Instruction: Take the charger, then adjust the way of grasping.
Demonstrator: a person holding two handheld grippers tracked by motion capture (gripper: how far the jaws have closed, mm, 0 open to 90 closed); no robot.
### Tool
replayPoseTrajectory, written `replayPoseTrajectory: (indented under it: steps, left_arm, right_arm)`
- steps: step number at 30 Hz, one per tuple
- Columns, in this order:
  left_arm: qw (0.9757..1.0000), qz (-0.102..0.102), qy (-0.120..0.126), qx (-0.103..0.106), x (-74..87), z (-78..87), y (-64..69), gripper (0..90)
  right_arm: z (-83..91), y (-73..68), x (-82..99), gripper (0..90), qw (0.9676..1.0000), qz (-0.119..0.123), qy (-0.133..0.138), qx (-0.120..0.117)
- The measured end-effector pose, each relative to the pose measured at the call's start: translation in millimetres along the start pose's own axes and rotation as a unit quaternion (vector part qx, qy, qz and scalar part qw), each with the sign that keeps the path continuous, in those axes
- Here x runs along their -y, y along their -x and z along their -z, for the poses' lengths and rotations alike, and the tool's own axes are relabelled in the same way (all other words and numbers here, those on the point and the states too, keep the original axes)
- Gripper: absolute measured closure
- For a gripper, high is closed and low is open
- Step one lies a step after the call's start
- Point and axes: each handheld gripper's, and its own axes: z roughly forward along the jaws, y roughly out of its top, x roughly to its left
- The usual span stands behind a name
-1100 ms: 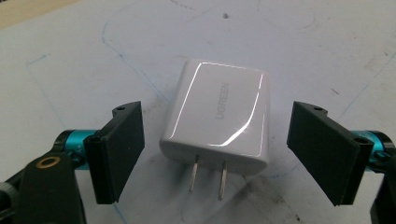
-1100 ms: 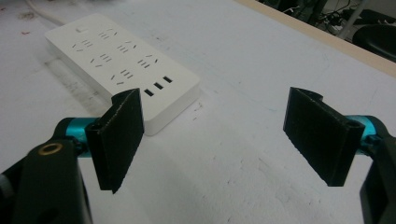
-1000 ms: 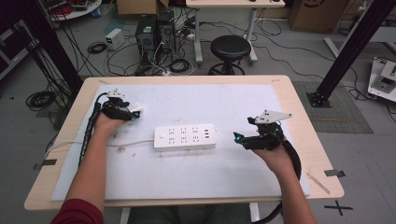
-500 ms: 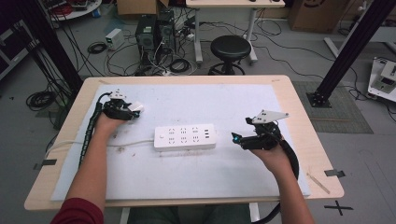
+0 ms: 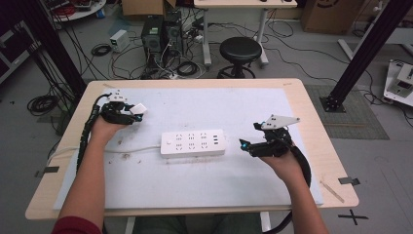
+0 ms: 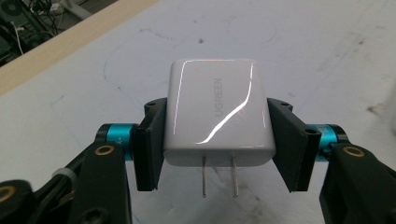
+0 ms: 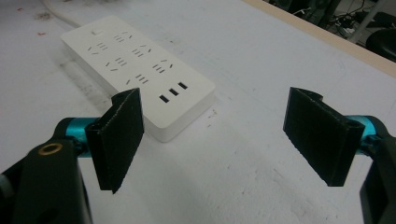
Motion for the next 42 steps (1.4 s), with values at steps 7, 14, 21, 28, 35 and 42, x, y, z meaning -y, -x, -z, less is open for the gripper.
replayPoseTrajectory:
  steps: [7, 14, 21, 28, 35, 42]
  left_arm:
    - [0.9993, -0.029, 0.017, 0.016, -7.9, 41.0, 32.6, 42.4]
    - [0.9974, -0.053, 0.041, 0.026, -6.5, 82.6, 76.9, 42.4]
    - [0.9926, -0.078, 0.072, 0.061, -0.6, 103.5, 120.4, 42.5]
    - [0.9872, -0.12, 0.07, 0.08, -3.2, 109.0, 150.2, 42.4]
    - [0.9814, -0.152, 0.077, 0.087, -10.9, 108.5, 173.8, 42.4]
    - [0.9701, -0.19, 0.091, 0.121, -12.1, 89.8, 207.4, 42.4]
  right_arm:
    - [2.7, -9.1, -4.7, 20.8, 0.9998, 0.014, 0.005, -0.01]
    - [4.2, -22.9, -8.9, 20.8, 0.9993, 0.028, 0.011, -0.025]
    - [8.3, -30.3, -6.7, 20.8, 0.9989, 0.03, 0.011, -0.034]
    - [11.9, -30.2, -4.2, 20.8, 0.999, 0.031, 0.005, -0.031]
    - [12.0, -33.5, -0.1, 20.8, 0.9985, 0.024, 0.004, -0.049]
    - [-3.5, -49.6, 3.3, 20.8, 0.9965, 0.017, -0.006, -0.081]
